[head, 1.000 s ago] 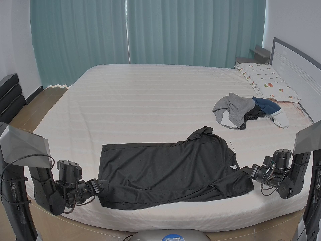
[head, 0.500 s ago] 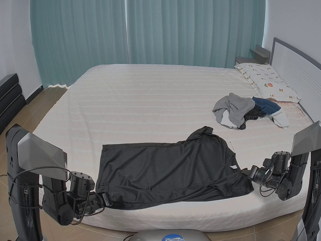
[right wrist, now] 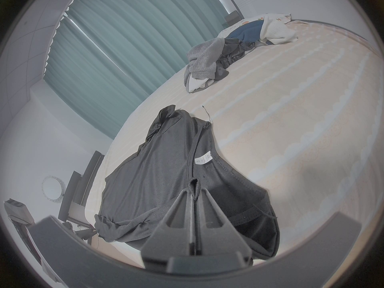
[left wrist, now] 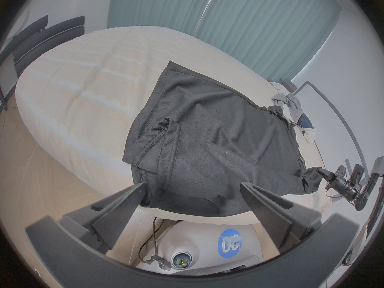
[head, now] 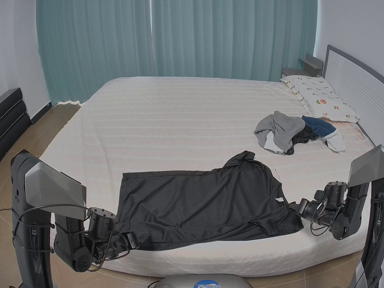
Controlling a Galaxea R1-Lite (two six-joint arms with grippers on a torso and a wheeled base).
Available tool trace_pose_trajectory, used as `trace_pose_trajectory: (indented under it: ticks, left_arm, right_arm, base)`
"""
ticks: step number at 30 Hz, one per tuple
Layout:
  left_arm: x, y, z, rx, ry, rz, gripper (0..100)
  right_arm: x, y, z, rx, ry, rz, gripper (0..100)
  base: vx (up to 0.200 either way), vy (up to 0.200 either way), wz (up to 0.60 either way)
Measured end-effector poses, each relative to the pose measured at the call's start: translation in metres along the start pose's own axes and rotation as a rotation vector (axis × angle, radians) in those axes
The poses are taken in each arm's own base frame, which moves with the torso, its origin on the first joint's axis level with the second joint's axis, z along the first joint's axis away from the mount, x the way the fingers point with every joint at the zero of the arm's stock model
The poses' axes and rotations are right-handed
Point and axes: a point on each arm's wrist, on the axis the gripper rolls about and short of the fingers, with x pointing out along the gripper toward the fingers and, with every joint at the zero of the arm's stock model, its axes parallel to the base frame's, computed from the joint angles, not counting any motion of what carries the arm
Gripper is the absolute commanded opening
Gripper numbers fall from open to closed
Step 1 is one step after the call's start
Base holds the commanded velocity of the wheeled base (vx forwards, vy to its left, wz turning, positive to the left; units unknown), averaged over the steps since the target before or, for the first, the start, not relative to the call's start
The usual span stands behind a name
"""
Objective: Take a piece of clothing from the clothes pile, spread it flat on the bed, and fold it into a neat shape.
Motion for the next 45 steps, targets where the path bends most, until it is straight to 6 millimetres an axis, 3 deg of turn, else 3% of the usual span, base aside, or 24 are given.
trace_pose_trajectory:
  ticks: [14, 15, 33, 45]
  left_arm:
    - [0.011, -0.003, 0.0, 0.003, -0.031, 0.029, 100]
    - [0.011, -0.003, 0.0, 0.004, -0.034, 0.031, 0]
    - [0.006, 0.005, 0.012, -0.065, -0.12, 0.067, 0]
    - [-0.017, 0.006, 0.016, -0.066, -0.136, 0.063, 0]
  right_arm:
    - [0.0, 0.0, 0.0, 0.0, 0.0, 0.001, 0]
    - [0.0, 0.0, 0.0, -0.001, 0.0, 0.001, 0]
    - [-0.001, 0.001, 0.0, 0.0, -0.001, 0.003, 0]
    - [-0.003, 0.002, 0.001, -0.001, -0.002, 0.004, 0]
  base:
    - [0.0, 0.0, 0.0]
    - [0.0, 0.0, 0.0]
    - [0.0, 0.0, 0.0]
    - [0.0, 0.0, 0.0]
